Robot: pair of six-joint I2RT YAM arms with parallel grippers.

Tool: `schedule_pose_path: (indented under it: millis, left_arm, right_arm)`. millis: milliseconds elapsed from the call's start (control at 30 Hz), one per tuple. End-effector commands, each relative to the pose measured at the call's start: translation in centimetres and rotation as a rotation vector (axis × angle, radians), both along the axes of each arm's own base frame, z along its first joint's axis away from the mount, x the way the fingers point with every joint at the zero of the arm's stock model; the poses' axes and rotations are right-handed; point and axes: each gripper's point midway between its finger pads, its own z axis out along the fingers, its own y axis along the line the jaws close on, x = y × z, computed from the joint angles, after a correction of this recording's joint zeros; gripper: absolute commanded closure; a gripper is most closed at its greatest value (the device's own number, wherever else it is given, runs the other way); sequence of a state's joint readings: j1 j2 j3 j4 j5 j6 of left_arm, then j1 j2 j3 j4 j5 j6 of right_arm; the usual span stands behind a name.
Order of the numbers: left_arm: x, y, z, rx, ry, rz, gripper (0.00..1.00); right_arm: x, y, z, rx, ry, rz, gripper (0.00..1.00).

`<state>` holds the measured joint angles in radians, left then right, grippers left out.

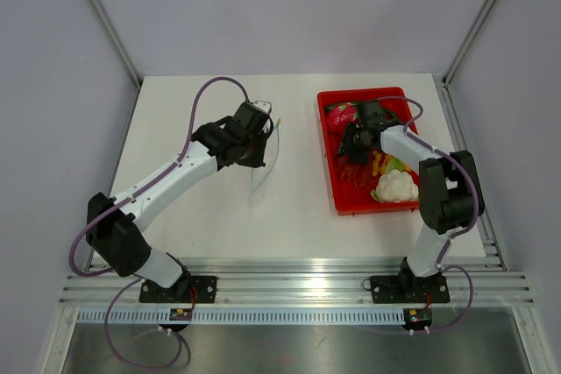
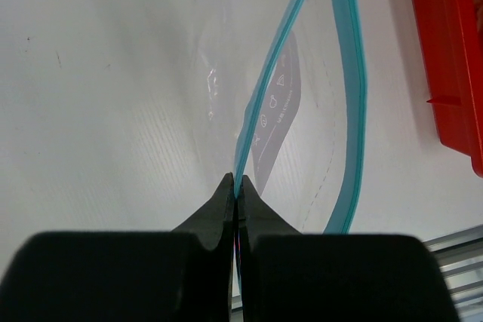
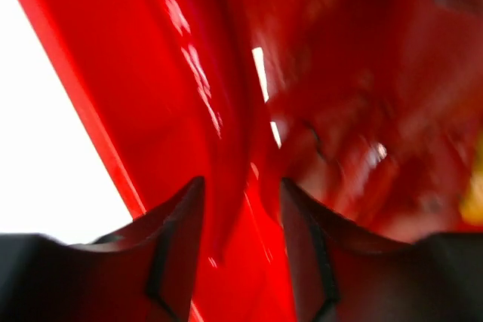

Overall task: Place the food in the zip-top bag and seal the zipper
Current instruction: Pick up the fake vegetable from the bin.

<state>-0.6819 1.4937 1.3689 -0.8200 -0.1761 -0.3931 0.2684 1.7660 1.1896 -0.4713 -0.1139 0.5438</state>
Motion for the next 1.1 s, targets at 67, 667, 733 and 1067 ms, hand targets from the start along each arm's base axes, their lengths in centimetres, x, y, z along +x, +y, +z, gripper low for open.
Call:
schedule_pose_path:
  millis: [67, 667, 733, 1067]
  left_arm:
    - [0.9, -0.3, 1.9, -0.001, -0.051, -0.001, 1.00]
    - [1.5, -0.6, 2.6, 0.018, -0.040, -0.011, 1.00]
    - [1.5, -1.1, 2.5, 0.006, -0.033, -0.026, 1.00]
    - [2.3, -2.7, 1.5, 0.032, -0.010, -0.023, 1.00]
  right_arm:
    - [4.1, 2.1, 1.7, 0.066, -0.102, 0.047, 0.44]
    - [3.7, -1.3, -2.4, -0.141, -0.027, 0.041, 0.73]
    - [3.3, -0.8, -0.5, -0.106, -0.066, 0.056, 0.87]
    - [-1.0, -0.5, 8.4, 0.009, -0.193, 0.065, 1.00]
